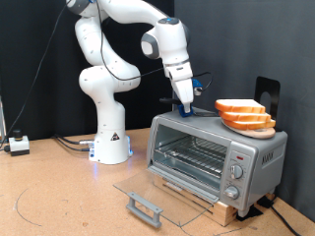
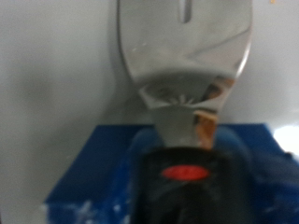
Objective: Make a piece of toast with the oven
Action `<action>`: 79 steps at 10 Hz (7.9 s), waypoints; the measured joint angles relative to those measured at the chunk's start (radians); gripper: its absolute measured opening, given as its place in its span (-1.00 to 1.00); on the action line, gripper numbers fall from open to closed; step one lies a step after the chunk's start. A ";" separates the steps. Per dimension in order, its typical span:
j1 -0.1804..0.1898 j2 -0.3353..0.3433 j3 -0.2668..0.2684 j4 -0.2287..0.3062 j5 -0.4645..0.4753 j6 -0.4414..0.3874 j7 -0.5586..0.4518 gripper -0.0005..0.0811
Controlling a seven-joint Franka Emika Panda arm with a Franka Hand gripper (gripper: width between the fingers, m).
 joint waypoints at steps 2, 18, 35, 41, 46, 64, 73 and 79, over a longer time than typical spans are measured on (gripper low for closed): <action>0.007 -0.012 0.001 -0.007 0.001 0.021 -0.006 1.00; 0.006 -0.007 0.014 -0.027 0.004 0.018 0.007 0.07; 0.000 -0.217 -0.076 0.038 0.074 -0.216 -0.005 0.03; -0.015 -0.250 -0.123 0.095 0.022 -0.315 -0.025 0.03; -0.156 -0.289 -0.228 0.100 -0.140 -0.345 -0.030 0.03; -0.270 -0.100 -0.341 0.117 -0.234 -0.247 -0.147 0.03; -0.222 -0.027 -0.180 0.112 -0.137 -0.133 -0.045 0.03; -0.172 0.022 -0.119 0.123 -0.034 -0.055 -0.028 0.03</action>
